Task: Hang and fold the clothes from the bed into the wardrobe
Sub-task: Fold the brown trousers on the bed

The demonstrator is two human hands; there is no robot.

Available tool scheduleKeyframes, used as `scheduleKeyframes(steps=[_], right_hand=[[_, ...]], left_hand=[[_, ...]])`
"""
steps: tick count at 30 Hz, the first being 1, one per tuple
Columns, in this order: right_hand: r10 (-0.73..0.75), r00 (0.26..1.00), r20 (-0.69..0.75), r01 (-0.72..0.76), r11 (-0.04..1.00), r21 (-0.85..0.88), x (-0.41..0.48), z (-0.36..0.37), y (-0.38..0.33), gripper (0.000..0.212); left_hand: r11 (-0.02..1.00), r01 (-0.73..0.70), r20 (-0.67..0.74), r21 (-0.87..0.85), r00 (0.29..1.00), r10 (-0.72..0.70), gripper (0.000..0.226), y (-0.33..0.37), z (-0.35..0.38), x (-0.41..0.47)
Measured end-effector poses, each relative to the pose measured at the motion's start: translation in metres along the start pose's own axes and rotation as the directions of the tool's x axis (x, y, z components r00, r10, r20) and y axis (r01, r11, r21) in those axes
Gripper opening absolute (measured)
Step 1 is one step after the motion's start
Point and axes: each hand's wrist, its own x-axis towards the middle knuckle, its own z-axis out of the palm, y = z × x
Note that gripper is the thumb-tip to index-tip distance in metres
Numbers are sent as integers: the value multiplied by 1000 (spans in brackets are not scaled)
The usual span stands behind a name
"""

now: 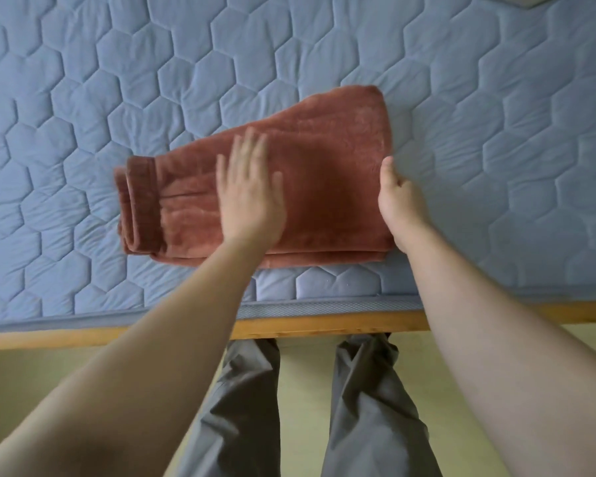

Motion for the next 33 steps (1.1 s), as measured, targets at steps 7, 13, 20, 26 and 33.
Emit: scheduleKeyframes(steps=[7, 13, 20, 26, 33], right_hand=[[-67, 991, 113, 63, 997, 40, -9, 0, 12, 64], [-241, 970, 44, 243, 969, -47, -22, -20, 12, 50], [-344, 936, -77, 330, 932, -147, -19, -107, 33, 38], [-458, 873, -169, 408, 874, -262, -32, -185, 39, 44], [-423, 892, -156, 368, 883, -291, -51, -168, 33, 42]], left_hand=[[986, 166, 169, -23, 973, -160, 62, 42, 50, -2], [979, 196, 165, 50, 966, -201, 65, 26, 49, -10], [975, 219, 195, -46, 959, -206, 65, 109, 69, -22], [975, 171, 234, -143, 963, -135, 66, 188, 81, -25], [999, -8, 302, 36, 953, -4, 66, 153, 88, -27]])
